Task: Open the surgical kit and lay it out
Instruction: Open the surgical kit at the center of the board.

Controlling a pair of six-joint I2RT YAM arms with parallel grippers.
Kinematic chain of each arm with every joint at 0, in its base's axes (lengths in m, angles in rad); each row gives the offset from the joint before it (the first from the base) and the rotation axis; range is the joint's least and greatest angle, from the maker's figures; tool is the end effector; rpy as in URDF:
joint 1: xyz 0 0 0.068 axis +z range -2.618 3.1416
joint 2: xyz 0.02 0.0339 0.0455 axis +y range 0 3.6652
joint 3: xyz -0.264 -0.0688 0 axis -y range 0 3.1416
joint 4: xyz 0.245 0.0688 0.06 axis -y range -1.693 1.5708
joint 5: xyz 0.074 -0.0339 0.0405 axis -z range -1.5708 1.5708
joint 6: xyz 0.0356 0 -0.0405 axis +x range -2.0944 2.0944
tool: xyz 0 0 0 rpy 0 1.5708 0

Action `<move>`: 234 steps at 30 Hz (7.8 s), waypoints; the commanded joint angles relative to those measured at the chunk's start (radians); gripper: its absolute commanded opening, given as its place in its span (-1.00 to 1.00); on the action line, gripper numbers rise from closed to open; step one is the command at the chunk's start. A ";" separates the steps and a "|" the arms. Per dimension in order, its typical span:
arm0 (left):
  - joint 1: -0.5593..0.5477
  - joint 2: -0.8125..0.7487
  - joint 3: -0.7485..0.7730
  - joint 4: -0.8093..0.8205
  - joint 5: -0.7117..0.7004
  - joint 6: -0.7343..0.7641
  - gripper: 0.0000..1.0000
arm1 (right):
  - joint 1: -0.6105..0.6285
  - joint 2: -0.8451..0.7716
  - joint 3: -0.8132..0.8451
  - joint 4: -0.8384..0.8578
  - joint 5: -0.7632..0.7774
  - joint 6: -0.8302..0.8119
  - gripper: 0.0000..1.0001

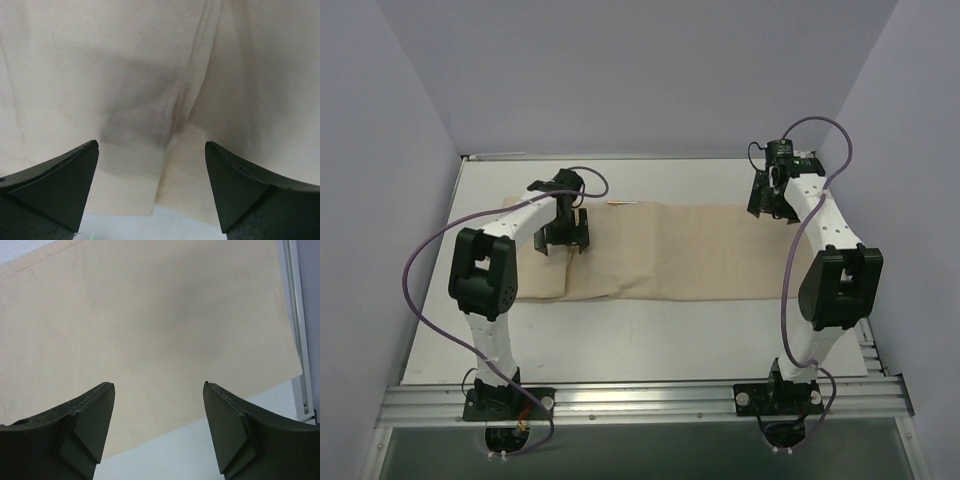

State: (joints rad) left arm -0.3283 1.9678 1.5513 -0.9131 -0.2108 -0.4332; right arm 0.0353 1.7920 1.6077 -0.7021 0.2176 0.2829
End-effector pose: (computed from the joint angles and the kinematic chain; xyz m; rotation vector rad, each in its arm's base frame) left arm 0.3776 -0.1208 0.2071 -0.1850 2.8306 0.1508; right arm 0.3986 0.0064 0.3009 0.3940 2.4006 -0.1250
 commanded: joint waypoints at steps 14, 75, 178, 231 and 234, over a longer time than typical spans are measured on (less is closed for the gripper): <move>0.018 0.048 0.064 0.003 -0.183 0.066 -0.32 | 0.035 -0.063 -0.025 -0.005 -0.081 -0.016 0.45; 0.253 0.307 0.149 -0.053 0.462 -0.052 0.82 | -0.140 0.419 -0.043 0.125 -0.035 -0.016 0.50; 0.480 0.226 0.587 -0.236 0.179 0.059 0.87 | -0.169 0.233 0.204 -0.004 0.025 0.265 -1.00; 0.696 0.407 0.747 -0.046 0.143 0.021 0.46 | -0.014 0.112 -0.186 0.142 -0.305 0.204 -1.00; 0.699 0.440 0.800 -0.052 0.163 -0.002 0.46 | -0.014 0.098 -0.200 0.150 -0.319 0.187 -1.00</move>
State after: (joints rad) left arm 0.3653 2.4611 2.3009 -1.0397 -0.0803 -0.3859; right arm 0.0200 1.9057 1.4235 -0.5537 -0.0574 0.4900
